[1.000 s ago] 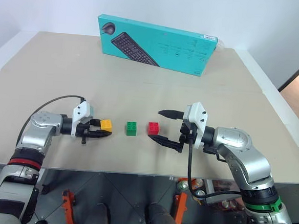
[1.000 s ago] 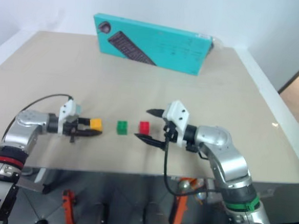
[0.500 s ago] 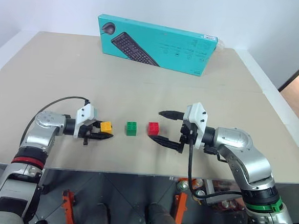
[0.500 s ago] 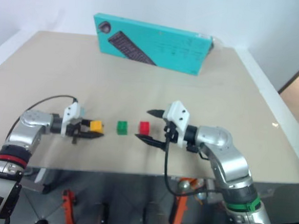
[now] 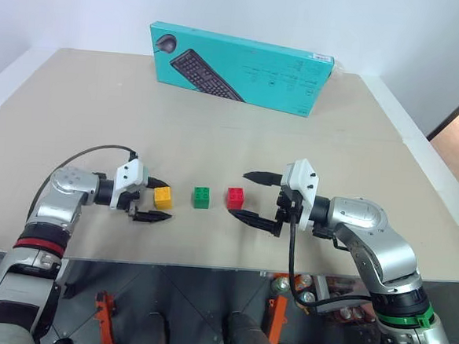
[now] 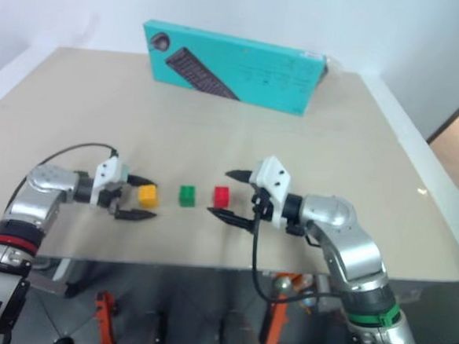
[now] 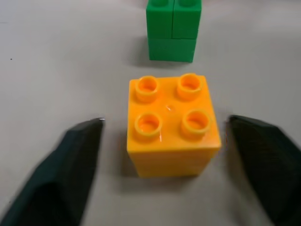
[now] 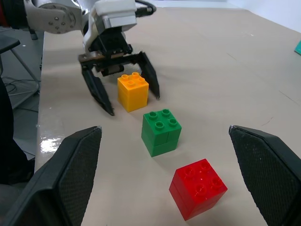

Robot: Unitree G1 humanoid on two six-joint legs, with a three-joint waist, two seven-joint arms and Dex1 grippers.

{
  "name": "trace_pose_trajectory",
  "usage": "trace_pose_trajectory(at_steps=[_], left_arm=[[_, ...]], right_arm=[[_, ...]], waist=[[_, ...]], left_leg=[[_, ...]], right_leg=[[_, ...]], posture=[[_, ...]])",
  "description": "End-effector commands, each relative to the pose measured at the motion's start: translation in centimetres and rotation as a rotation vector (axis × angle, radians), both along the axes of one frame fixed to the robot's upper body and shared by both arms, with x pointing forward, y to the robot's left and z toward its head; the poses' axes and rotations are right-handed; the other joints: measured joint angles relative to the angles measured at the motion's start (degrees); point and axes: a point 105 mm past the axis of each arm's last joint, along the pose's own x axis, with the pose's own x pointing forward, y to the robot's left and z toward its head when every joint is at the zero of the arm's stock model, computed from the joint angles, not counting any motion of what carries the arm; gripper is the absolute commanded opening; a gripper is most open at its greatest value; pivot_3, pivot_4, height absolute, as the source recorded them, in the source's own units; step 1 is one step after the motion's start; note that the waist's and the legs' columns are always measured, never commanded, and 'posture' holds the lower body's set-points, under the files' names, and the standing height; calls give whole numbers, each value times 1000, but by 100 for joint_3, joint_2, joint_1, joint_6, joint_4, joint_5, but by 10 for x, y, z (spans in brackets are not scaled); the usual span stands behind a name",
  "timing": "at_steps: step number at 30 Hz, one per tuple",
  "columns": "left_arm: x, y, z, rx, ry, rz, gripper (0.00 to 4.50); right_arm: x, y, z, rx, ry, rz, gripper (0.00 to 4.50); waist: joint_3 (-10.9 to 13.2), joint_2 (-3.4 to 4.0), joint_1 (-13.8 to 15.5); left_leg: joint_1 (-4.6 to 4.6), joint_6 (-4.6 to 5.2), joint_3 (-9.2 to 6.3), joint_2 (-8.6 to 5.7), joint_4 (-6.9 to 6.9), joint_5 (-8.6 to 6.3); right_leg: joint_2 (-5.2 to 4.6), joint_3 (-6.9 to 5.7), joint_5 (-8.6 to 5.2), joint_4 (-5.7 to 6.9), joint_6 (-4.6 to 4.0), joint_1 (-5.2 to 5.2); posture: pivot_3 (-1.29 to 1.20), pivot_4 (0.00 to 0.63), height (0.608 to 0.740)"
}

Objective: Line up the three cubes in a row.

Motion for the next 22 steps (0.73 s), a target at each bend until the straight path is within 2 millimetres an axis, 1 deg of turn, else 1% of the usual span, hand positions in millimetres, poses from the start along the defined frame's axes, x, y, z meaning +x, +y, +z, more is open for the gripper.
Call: trace_pose_trajectory(at_steps=[1, 3, 6, 9, 10, 13, 15, 18, 22], left_arm=[[-3, 2, 24, -32, -71, 11, 4474], [-4, 3, 36, -65, -96, 43, 4474], [-6, 1, 62, -178, -120, 126, 4474], [-18, -3, 71, -236, -134, 193, 4474], [-22, -4, 71, -249, -136, 209, 4474], [-33, -13, 65, -268, -169, 297, 4474], [-40, -18, 59, -298, -158, 351, 4474], [-47, -24, 51, -336, -134, 411, 4474], [-53, -30, 46, -355, -125, 432, 4474]], right_arm=[[-5, 1, 14, 23, -53, 18, 4500], [-6, 0, 15, 27, -57, 16, 4500], [-6, -4, 18, 31, -63, 1, 4500], [-6, -12, 23, 56, -69, -46, 4500], [-5, -16, 25, 65, -72, -71, 4500], [-3, -25, 26, 70, -81, -135, 4500], [-1, -31, 26, 90, -82, -186, 4500], [0, -36, 24, 94, -79, -221, 4500], [-1, -39, 22, 99, -76, -241, 4500]], waist=[[0, 0, -1], [0, 0, -1], [0, 0, -2], [0, 0, -4], [0, 0, -4], [0, 0, -6], [0, -1, -3], [0, -1, -4], [0, -1, -5]], left_leg=[[0, 0, 0, 0, 0, 0], [0, 0, 0, 0, -1, 0], [-1, 0, 0, 1, 0, 0], [0, 0, 0, 1, 0, 0], [1, 0, 0, 0, 0, 0], [2, 0, 2, 0, -4, 0], [3, 0, 1, 0, -4, 0], [3, 0, 1, 0, 1, 0], [11, 0, 4, -2, 6, 0]], right_leg=[[0, 0, 0, 0, 0, 0], [0, 0, -1, 0, 0, 0], [0, 0, -1, 0, 1, 0], [-2, 1, -2, 0, 2, 1], [-3, 0, -3, 0, 4, 3], [-5, 3, -4, -1, 5, 1], [-4, 2, -4, -2, 4, 3], [-4, 2, -1, -1, 1, 3], [-5, 7, 3, -2, -3, 7]], posture=[[0, 150, 740], [0, 150, 740], [0, 150, 740], [0, 150, 740], [0, 150, 740], [0, 150, 740], [0, 150, 740], [0, 150, 740], [0, 150, 740]])
